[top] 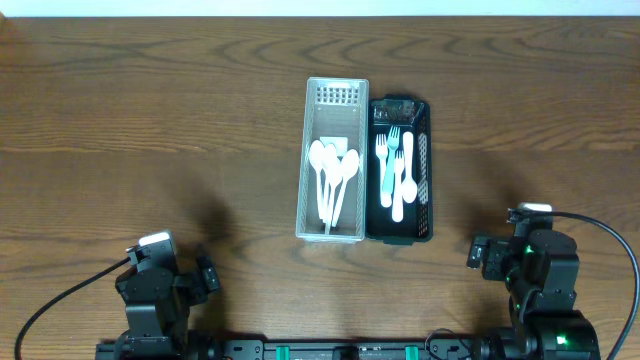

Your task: Pack container

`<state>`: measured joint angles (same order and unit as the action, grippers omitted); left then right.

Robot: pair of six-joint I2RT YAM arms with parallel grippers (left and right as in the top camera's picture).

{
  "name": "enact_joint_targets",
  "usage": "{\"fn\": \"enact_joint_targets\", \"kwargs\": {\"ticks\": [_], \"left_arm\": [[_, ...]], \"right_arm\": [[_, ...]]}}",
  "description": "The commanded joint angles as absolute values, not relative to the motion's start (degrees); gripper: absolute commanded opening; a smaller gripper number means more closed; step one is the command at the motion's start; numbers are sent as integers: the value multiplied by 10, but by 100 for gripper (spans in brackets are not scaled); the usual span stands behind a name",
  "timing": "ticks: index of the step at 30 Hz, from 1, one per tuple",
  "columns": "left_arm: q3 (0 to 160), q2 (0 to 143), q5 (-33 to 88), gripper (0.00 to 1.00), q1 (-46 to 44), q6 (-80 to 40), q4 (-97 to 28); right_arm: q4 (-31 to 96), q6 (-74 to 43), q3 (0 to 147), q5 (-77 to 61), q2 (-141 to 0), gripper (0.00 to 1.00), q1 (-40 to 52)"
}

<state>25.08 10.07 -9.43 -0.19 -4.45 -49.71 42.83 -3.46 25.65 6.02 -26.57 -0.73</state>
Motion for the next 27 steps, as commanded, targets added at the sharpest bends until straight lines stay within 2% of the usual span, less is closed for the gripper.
{"fn": "enact_joint_targets", "kwargs": {"ticks": [1,8,12,21,27], "left_arm": [[252,96,-97,98,-4,-41,-501],[252,96,-97,98,-4,-41,-501],[252,96,-97,98,-4,-41,-501],[252,96,-97,98,-4,-41,-501],[252,96,-97,98,-4,-41,-501]], "right_arm": [[440,-42,254,63,-219,99,-3],[455,-43,227,8,-63,99,-1],[357,-42,157,1,-3,99,18],[48,-10,11,-1,-3,99,31],[41,31,3,15,-3,99,31]]}}
